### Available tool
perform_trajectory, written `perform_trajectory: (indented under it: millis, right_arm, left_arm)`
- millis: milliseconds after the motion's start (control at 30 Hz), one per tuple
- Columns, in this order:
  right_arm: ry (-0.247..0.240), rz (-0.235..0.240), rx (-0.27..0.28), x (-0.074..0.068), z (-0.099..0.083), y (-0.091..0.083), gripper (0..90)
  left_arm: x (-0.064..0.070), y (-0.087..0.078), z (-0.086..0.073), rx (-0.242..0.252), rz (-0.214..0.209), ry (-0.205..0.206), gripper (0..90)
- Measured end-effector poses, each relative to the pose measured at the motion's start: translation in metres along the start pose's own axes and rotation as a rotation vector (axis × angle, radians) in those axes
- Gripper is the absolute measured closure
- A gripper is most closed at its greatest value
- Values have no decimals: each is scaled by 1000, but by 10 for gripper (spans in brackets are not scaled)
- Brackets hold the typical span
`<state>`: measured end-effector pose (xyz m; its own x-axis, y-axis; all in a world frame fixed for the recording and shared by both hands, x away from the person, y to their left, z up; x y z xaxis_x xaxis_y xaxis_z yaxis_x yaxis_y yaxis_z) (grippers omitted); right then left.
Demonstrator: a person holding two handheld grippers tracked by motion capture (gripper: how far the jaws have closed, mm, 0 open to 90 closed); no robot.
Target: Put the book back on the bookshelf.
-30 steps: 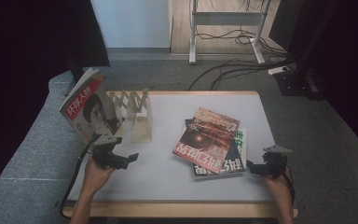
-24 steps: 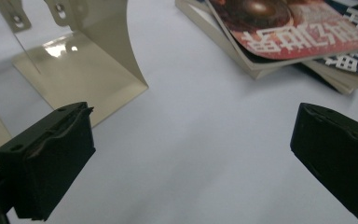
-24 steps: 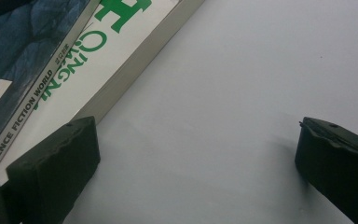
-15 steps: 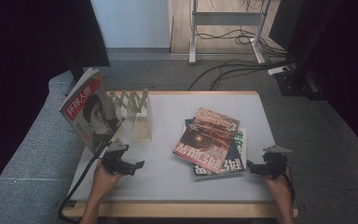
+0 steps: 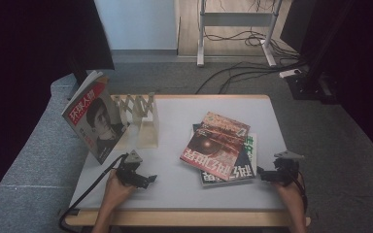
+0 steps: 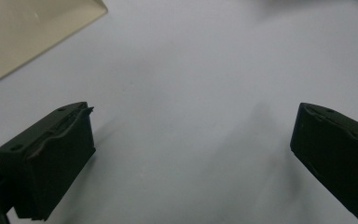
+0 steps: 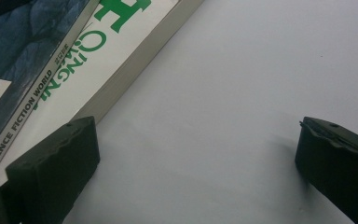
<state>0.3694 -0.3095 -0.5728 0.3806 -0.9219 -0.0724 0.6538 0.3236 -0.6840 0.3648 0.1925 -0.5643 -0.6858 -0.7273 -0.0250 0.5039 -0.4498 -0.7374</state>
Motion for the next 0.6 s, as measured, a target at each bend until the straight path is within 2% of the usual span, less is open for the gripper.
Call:
perform_trajectory:
  millis: [167, 300, 600]
  right_arm:
    - [2, 2, -2, 0, 0, 0, 0]
    - [2, 3, -3, 0, 0, 0, 0]
    - [-4, 6, -5, 0, 1, 0, 0]
  left_arm:
    - [1, 1, 0, -12, 15, 5, 0]
    - [2, 2, -1, -21, 37, 27, 0]
    - [3, 2, -1, -19, 38, 28, 0]
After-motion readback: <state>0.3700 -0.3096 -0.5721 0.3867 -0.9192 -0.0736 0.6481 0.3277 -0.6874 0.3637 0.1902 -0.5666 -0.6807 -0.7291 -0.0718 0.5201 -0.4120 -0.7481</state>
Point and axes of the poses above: each handheld gripper's, and its own axes: y roughly forward along the jaws, z roughly out of its top, x roughly to its right, the point moved 5 cm from there along y, roughly forward along the jaws, and after that the axes turned 6 degrees about z, right-handed, at the moved point
